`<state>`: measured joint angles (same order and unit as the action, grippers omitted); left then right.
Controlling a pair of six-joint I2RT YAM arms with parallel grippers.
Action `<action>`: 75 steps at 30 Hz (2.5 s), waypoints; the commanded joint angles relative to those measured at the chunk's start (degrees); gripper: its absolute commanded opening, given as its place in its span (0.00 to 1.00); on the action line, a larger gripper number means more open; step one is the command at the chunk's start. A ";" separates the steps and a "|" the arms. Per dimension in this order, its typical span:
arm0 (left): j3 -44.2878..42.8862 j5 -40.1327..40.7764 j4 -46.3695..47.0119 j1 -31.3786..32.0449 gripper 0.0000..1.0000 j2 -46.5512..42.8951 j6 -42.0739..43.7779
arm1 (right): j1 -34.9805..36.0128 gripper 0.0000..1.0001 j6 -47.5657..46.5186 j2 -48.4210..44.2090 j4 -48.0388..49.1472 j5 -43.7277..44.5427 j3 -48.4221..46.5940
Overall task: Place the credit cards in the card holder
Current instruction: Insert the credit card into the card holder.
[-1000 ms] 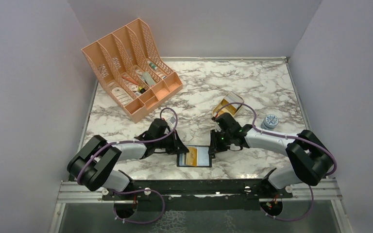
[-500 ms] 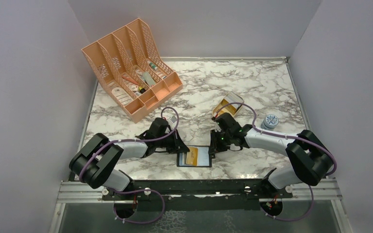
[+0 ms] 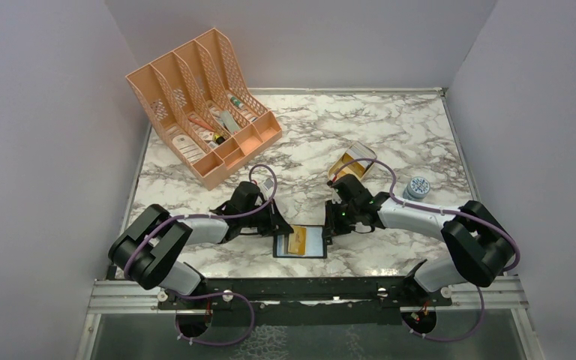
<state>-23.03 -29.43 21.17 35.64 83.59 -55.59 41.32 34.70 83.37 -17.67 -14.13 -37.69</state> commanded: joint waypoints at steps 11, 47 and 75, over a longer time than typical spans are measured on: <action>1.41 3.17 4.47 1.73 0.00 0.37 -1.18 | 0.94 0.13 2.20 0.89 1.76 2.35 1.46; 0.38 11.19 -6.69 4.62 0.48 -6.81 -1.53 | 3.66 0.30 5.96 -7.73 -3.70 2.26 0.79; -0.88 12.11 -3.67 11.30 0.51 -2.63 -5.45 | 5.25 0.21 7.03 -3.54 0.00 4.03 3.42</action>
<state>-22.90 -19.40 17.72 45.84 78.91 -60.93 46.09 41.36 79.15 -18.92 -11.62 -35.31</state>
